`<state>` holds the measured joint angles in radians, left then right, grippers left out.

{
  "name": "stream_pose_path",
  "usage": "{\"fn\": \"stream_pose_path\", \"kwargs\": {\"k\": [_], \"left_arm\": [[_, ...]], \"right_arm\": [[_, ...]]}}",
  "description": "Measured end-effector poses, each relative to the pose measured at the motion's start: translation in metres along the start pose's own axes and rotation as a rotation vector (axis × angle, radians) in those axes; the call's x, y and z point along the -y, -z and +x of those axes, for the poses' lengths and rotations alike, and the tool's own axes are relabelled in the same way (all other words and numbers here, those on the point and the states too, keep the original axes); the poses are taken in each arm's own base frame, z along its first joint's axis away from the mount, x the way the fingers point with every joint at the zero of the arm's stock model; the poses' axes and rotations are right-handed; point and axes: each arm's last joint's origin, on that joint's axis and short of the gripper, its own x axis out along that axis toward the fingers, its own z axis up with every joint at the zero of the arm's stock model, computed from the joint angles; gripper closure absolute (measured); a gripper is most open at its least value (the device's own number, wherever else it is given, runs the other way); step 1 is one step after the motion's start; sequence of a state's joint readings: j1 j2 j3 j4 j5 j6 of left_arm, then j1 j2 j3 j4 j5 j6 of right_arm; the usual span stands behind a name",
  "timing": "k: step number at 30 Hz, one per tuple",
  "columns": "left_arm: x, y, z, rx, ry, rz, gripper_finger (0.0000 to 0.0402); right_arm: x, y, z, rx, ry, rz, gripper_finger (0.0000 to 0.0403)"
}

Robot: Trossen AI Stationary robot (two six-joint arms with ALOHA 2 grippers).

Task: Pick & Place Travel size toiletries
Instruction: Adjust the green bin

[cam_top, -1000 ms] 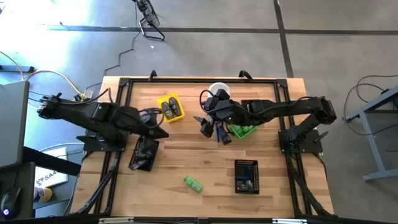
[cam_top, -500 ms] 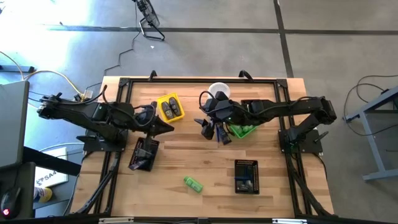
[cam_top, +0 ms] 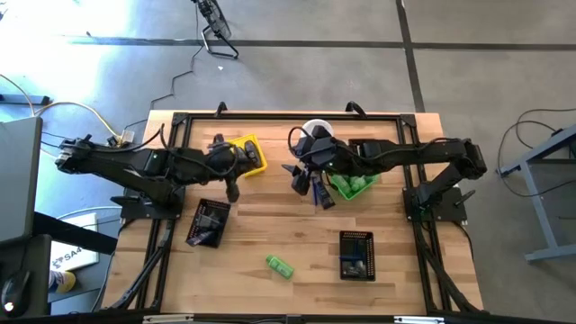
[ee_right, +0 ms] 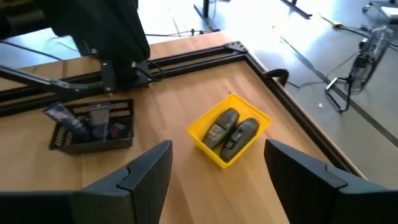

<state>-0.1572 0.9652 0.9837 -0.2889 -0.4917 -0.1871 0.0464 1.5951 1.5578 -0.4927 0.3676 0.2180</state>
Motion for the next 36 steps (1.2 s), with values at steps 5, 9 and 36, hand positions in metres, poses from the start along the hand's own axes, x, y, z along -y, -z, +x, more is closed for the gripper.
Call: {"fn": "stream_pose_path", "kwargs": {"k": [5, 9, 36], "left_arm": [[-0.013, 0.003, -0.008, -0.052, -0.033, 0.015, 0.0391], [-0.022, 0.006, -0.025, -0.095, -0.041, 0.039, 0.0391], [-0.083, 0.072, -0.136, 0.090, 0.174, 0.021, 0.0391]], "right_arm": [[0.011, 0.001, 0.004, -0.033, 0.003, -0.006, 0.0155], [0.017, 0.001, 0.006, -0.051, -0.001, 0.005, 0.0155], [-0.003, -0.003, 0.008, 0.029, -0.045, 0.377, 0.0175]]}}
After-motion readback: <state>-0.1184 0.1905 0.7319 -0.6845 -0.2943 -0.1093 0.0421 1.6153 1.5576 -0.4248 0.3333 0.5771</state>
